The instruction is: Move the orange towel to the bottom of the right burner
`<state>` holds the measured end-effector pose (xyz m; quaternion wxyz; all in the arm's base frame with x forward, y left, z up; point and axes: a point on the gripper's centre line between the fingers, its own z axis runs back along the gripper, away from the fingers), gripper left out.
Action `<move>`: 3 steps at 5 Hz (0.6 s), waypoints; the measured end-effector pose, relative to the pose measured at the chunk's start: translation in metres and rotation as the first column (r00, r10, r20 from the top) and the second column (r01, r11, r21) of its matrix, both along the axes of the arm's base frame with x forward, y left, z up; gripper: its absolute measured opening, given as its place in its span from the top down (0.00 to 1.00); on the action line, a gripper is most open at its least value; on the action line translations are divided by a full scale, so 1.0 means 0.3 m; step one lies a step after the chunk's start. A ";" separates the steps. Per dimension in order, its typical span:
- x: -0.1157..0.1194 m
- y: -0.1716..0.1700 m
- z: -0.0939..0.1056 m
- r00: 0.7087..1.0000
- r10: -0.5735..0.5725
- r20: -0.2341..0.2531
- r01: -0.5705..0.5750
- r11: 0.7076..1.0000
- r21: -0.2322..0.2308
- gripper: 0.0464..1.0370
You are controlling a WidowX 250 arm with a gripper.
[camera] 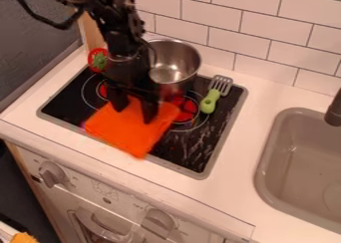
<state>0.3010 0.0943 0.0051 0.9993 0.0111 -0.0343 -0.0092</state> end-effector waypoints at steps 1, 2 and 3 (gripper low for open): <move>0.005 0.071 -0.001 1.000 0.023 -0.015 -0.023 1.000 -0.003 0.04; -0.001 0.150 -0.003 0.998 0.050 -0.023 -0.050 0.999 -0.004 0.04; -0.024 0.224 -0.002 0.996 0.078 -0.032 -0.078 0.997 0.005 0.04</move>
